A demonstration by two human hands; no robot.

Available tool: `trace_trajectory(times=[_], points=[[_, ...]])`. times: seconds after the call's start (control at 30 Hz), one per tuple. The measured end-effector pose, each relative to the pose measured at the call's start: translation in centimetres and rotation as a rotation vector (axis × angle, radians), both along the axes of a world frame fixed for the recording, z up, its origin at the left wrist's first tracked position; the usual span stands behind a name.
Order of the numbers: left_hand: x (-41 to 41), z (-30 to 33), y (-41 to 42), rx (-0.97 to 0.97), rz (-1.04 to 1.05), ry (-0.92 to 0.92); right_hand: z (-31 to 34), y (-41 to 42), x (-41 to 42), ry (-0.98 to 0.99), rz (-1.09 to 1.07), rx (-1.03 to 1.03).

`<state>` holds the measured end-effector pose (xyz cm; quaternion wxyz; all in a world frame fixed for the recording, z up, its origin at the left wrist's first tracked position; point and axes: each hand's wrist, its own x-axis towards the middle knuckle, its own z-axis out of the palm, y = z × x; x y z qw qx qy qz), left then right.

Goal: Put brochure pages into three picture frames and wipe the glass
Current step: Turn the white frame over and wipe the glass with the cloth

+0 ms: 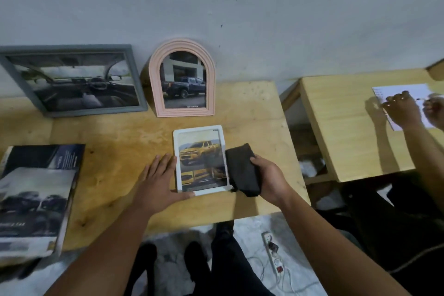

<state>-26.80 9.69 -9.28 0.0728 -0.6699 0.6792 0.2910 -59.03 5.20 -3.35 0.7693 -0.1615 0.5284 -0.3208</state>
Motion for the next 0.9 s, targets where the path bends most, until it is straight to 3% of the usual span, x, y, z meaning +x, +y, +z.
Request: trace_trajectory(times=[0.07,0.23,0.33,0.4,0.47,0.53,0.6,0.73,0.9], points=[[-0.4,0.7,-0.2,0.012,0.036,0.016,-0.1,-0.1,-2.1,0.103,0.001,-0.017],[-1.7,2.3,0.1,0.006,0.190,0.035,-2.4,-0.3,-4.1,1.032,0.495,-0.128],[-2.5,3.3,-0.4,0.056,0.337,0.105,-1.8,0.2,-3.3,1.220,0.637,-0.050],[-3.2,3.9,-1.1,0.079,0.434,0.199,-0.7,0.3,-1.8,1.331,0.712,-0.158],[-3.7,4.4,-2.0,0.110,0.526,0.234,-0.4,-0.3,0.0,1.329,0.738,-0.318],[-3.9,4.4,-2.8,0.151,0.598,0.254,-0.5,-1.8,2.0,1.148,0.722,-0.365],[-3.9,3.8,-3.4,0.178,0.665,0.283,-1.0,-3.3,3.9,0.906,0.642,-0.328],[-5.1,3.5,-4.0,0.165,0.779,0.448,-2.4,-5.5,6.3,0.658,0.498,-0.174],[-6.4,5.1,-4.2,0.091,0.877,0.580,-2.6,-6.1,5.6,0.601,0.421,-0.206]])
